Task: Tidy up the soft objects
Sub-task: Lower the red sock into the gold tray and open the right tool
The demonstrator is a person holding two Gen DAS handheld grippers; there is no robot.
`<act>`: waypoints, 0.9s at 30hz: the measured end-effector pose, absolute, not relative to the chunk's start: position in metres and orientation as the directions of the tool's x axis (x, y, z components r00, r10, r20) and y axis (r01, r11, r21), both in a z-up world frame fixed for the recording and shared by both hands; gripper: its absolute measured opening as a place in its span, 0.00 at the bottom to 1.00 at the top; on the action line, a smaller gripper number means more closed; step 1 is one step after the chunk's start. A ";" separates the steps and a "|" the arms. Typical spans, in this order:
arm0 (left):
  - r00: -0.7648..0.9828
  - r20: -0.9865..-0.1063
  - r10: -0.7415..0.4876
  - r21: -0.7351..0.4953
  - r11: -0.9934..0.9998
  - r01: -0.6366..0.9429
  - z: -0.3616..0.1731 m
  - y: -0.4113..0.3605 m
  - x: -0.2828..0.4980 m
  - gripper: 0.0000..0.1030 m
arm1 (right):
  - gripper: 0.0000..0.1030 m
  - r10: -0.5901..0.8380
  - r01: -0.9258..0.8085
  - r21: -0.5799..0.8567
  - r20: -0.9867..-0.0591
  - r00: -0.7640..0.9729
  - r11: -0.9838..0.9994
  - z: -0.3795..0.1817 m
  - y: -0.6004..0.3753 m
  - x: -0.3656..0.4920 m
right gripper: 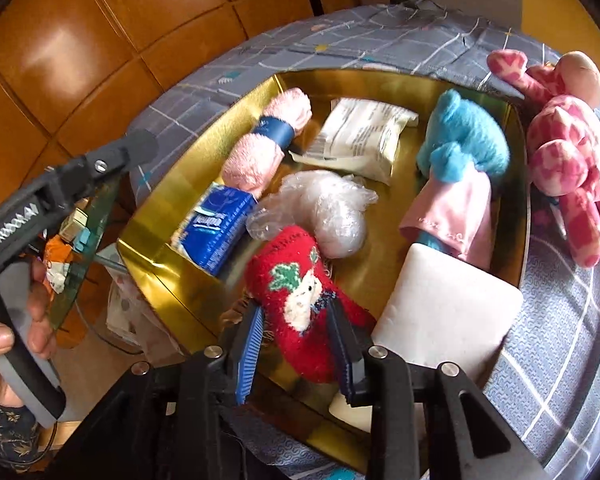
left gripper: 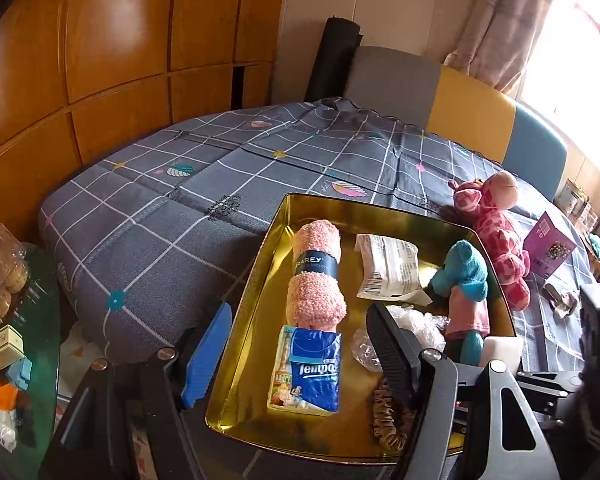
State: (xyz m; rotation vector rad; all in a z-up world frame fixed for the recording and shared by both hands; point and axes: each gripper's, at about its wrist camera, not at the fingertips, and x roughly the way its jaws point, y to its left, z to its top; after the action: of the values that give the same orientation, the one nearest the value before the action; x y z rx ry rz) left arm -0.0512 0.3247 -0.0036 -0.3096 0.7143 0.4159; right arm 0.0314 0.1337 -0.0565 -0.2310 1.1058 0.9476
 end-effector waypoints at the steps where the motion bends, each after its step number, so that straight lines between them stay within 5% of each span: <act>1: 0.681 -0.685 0.259 -0.131 0.876 -0.464 -0.003 0.324 -0.051 0.69 | 0.32 0.536 -0.747 0.272 -0.834 0.131 0.606 -0.053 0.132 0.030; 27: 0.718 -0.663 0.213 -0.087 0.930 -0.357 0.011 0.275 -0.046 0.69 | 0.32 0.506 -0.562 0.223 -0.754 0.418 0.796 -0.005 0.024 0.049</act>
State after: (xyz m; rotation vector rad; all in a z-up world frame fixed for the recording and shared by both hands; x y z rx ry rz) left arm -0.0465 0.2754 0.0109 -0.2148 0.7032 0.3180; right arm 0.0489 0.0245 -0.0046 -0.0678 0.9218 0.6712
